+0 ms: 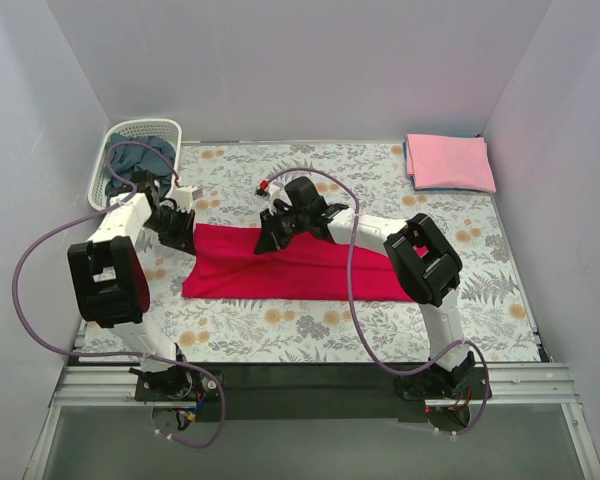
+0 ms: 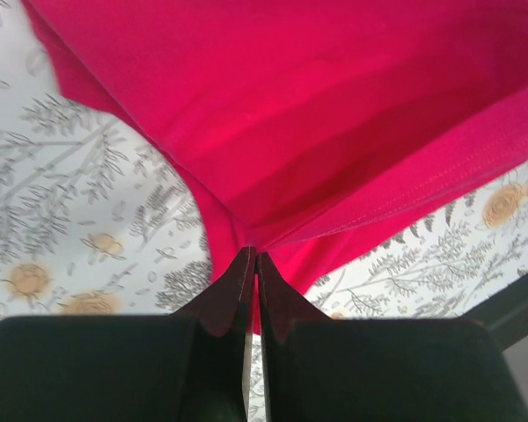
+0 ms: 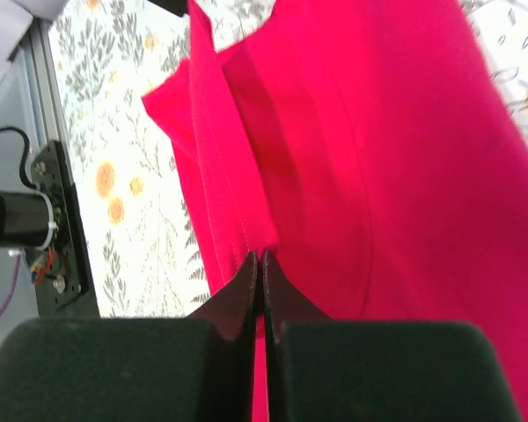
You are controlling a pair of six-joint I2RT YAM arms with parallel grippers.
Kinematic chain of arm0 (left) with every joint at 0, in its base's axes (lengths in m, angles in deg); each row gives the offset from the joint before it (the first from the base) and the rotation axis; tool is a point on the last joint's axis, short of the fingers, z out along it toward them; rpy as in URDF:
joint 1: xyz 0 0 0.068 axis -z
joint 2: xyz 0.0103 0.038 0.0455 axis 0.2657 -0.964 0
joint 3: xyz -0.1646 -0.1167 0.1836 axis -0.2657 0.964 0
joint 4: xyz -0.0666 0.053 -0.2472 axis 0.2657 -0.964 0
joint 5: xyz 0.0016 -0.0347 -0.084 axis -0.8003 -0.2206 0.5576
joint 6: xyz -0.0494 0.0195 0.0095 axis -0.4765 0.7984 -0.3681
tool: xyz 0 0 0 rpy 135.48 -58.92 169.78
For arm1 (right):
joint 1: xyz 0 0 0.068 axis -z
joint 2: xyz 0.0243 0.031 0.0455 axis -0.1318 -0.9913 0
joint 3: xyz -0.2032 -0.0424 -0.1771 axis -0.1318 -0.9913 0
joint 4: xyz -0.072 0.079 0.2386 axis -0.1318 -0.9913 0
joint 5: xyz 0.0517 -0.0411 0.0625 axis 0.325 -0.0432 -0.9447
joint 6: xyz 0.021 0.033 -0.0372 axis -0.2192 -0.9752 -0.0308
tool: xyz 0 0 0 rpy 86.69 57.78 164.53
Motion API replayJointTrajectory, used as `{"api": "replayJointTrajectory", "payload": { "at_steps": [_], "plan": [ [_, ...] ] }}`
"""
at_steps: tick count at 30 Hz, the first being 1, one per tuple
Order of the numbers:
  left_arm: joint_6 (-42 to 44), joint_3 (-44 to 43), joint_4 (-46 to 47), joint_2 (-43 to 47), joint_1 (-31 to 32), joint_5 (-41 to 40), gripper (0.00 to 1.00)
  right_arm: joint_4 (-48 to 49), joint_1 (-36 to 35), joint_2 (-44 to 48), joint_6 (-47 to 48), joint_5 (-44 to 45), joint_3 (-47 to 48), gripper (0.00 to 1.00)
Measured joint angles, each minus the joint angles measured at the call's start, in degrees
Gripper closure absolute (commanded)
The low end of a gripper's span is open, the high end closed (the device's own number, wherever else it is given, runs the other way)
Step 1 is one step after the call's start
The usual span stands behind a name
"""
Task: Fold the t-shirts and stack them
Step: Fold the tshirt
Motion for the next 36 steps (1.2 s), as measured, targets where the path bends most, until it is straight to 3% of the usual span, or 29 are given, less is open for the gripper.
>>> {"api": "replayJointTrajectory", "payload": {
  "at_steps": [18, 19, 20, 21, 22, 23, 26, 30, 36],
  "plan": [
    [-1.29, -8.33, 1.97, -9.27, 2.86, -1.01, 1.0, 3.96, 3.21, -3.76, -1.33, 7.87, 2.84, 0.97],
    [-1.44, -8.55, 2.34, -9.57, 2.95, -1.03, 0.92, 4.0, 3.32, -3.76, -1.18, 8.39, 2.84, 0.89],
    [-1.62, -8.74, 2.75, -9.81, 2.99, -1.11, 0.87, 4.0, 3.34, -3.76, -1.14, 8.87, 2.84, 0.66],
    [-1.86, -8.96, 2.99, -10.05, 2.99, -1.36, 0.84, 3.93, 3.34, -3.76, -1.14, 9.42, 2.86, 0.49],
    [-2.1, -9.29, 3.15, -10.25, 2.99, -1.68, 0.8, 3.78, 3.37, -3.78, -1.03, 10.12, 2.86, 0.36],
    [-2.27, -9.49, 3.41, -10.32, 2.97, -1.99, 0.72, 3.65, 3.37, -3.78, -0.42, 10.78, 2.86, 0.3],
    [-2.99, -10.21, 3.93, -10.16, 2.97, -2.51, 0.63, 2.51, 3.54, -3.74, 1.95, 11.96, 2.97, 0.29],
    [-4.61, -10.08, 3.65, -8.07, 2.97, -2.34, 0.6, -3.52, 4.72, -1.27, 6.23, 13.0, 2.6, 0.3],
    [-10.34, -3.98, 4.74, 2.1, 3.93, -0.31, 0.6, -17.75, 10.4, 13.31, 18.91, 15.3, -2.84, 0.37]
  ]
}}
